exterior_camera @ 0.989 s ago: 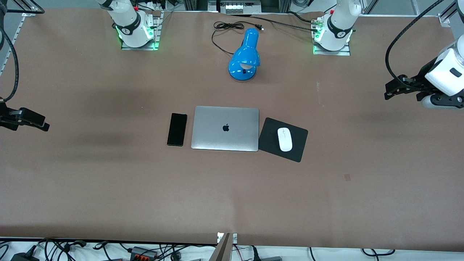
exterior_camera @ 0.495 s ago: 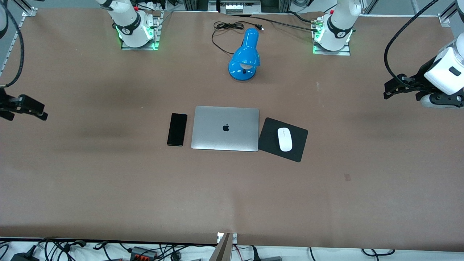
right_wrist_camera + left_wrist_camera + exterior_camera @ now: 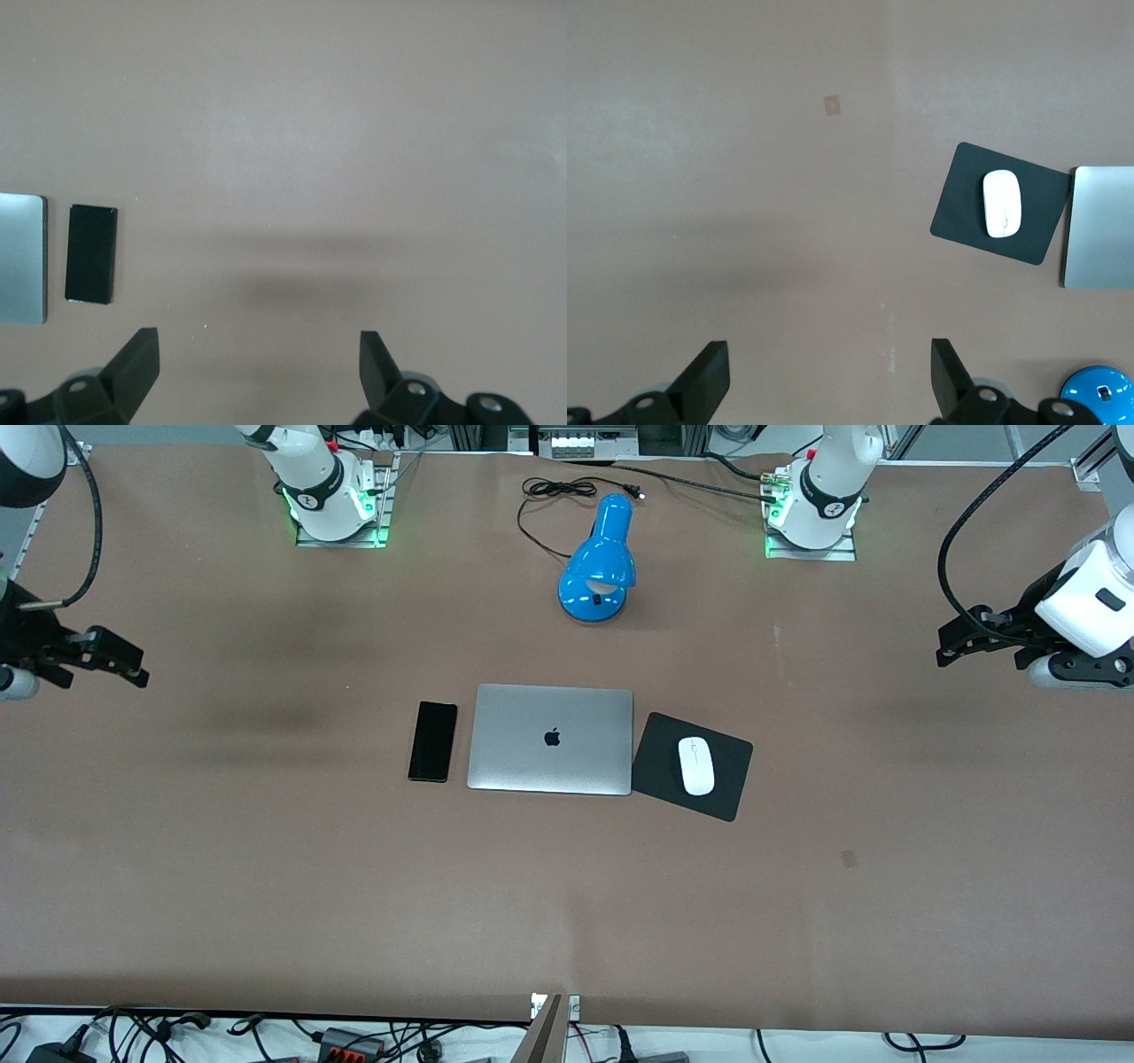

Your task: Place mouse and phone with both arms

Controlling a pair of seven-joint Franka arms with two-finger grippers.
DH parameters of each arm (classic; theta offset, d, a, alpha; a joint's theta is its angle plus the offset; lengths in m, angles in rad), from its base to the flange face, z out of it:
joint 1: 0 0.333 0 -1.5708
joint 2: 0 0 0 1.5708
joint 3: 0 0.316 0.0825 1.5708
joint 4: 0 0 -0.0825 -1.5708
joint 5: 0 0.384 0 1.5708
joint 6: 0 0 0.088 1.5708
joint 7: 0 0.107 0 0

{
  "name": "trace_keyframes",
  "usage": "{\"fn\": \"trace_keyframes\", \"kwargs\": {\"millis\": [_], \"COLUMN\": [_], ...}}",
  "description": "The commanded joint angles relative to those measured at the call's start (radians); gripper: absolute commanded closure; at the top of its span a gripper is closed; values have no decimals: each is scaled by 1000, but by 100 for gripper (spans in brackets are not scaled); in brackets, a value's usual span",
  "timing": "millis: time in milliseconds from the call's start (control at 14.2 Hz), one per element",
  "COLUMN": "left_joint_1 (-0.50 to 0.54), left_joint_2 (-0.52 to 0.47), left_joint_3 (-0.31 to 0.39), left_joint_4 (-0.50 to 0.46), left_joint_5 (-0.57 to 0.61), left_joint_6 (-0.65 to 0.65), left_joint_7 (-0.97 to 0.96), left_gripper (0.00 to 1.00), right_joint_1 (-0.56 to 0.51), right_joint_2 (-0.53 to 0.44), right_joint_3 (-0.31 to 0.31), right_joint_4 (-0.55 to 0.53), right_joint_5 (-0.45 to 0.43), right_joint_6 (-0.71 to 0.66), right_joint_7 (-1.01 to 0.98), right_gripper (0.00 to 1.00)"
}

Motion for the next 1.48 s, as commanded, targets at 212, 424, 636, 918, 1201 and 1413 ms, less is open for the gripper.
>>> {"fn": "trace_keyframes", "kwargs": {"millis": [212,424,636,918,1201,1413], "left_joint_1": [5,5,5,5,5,5], "left_joint_2": [-5,-5,-5,-3,-3,-5], "left_joint_3": [-8,-6,-5,-5,-5,-6], "left_joint_4": [12,16,19,19,19,20], "left_joint_5": [18,23,23,23,23,23], "left_joint_6": [-46,-46,-46,-46,-54,-54], "left_joint_7": [-23,-23,-23,-25,-25,-25], "left_gripper": [0,0,0,0,0,0], "right_joint_1": [1,0,0,0,0,1], "right_joint_2": [-57,-57,-60,-60,-60,-60], "right_joint_3": [1,-1,-2,-2,-1,-1], "right_joint_4": [-24,-20,-19,-19,-19,-19], "right_joint_5": [0,0,0,0,0,0], "right_joint_6": [-37,-35,-40,-46,-44,-46], "right_joint_7": [0,2,2,2,11,33], "right_gripper": [0,0,0,0,0,0]}}
